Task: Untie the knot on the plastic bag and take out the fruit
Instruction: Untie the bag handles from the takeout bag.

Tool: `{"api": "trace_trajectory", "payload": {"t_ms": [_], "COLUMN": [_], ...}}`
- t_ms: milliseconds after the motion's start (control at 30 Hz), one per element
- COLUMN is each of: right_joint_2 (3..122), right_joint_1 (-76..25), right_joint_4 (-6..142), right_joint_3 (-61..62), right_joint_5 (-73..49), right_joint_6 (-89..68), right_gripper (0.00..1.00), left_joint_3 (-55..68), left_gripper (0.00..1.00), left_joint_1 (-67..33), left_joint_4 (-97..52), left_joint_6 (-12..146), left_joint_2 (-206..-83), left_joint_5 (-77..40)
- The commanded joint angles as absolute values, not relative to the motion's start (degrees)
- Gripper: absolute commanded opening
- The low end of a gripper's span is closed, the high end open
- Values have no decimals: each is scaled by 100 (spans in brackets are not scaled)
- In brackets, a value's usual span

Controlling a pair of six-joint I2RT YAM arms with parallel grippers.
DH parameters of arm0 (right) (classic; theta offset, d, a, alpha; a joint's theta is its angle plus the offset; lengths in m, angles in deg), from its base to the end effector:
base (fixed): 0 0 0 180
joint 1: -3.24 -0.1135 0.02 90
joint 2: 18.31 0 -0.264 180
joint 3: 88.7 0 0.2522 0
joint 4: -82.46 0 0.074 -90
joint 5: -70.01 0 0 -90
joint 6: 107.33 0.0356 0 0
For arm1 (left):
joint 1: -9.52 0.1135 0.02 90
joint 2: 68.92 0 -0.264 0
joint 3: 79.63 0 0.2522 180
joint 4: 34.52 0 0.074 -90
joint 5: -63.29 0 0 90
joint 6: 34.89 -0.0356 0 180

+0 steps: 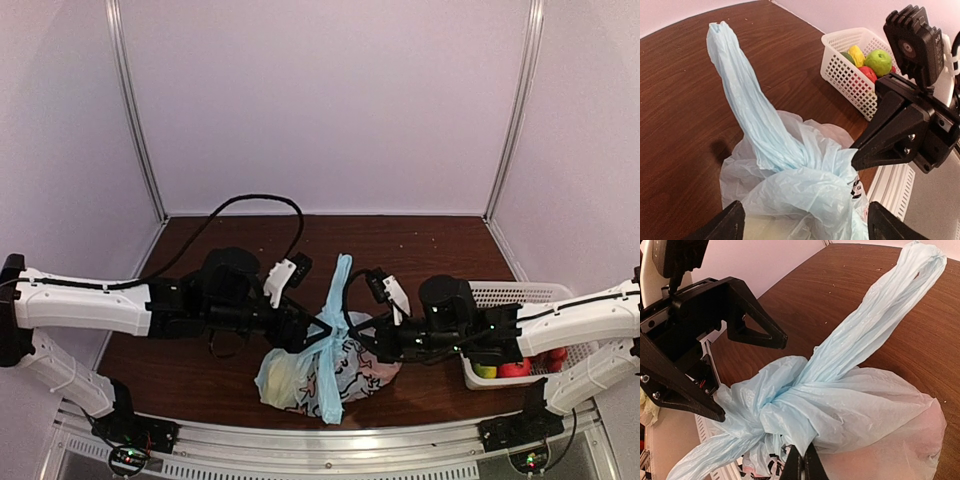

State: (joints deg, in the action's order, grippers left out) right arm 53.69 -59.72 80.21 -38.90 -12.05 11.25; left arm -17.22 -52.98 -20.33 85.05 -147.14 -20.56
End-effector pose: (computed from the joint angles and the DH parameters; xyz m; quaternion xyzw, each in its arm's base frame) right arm 0.1190 0.2440 0.2241 -0.2837 0.7902 0.4276 0.3350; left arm 0.1368 -0.2710 0.2485 0.2682 0.8226 -0.3926 0.3119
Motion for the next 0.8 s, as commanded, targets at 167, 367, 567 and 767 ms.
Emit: {"api": "trace_trajectory", "payload": {"t_ms": [167, 367, 567, 767], "right_joint_2": [5419, 5458, 5473, 5468], "right_joint_1": [-5938, -5938, -5941, -5930], "right_joint_4": [8131, 8126, 8124, 8142], "right_joint_3": [-3783, -3720, -3723, -3723], "right_joint_5": [-1239, -1276, -1338, -1383], "right_joint_6": [1207, 1219, 1212, 1225], "right_gripper": [0, 0, 0, 0], "left_joint_3": [-1402, -1441, -1454, -1474], "left_gripper": [68, 51, 57, 49], "left_joint_1": [-5270, -5266, -5269, -5265], "left_joint_4": [-1749, -1722, -1909, -2031], "left_joint_6": [8455, 8560, 8601, 8613], "left_joint_2": [-14566, -14619, -14753, -14867], "left_joint_5": [-2289, -2213, -1929, -1670]}}
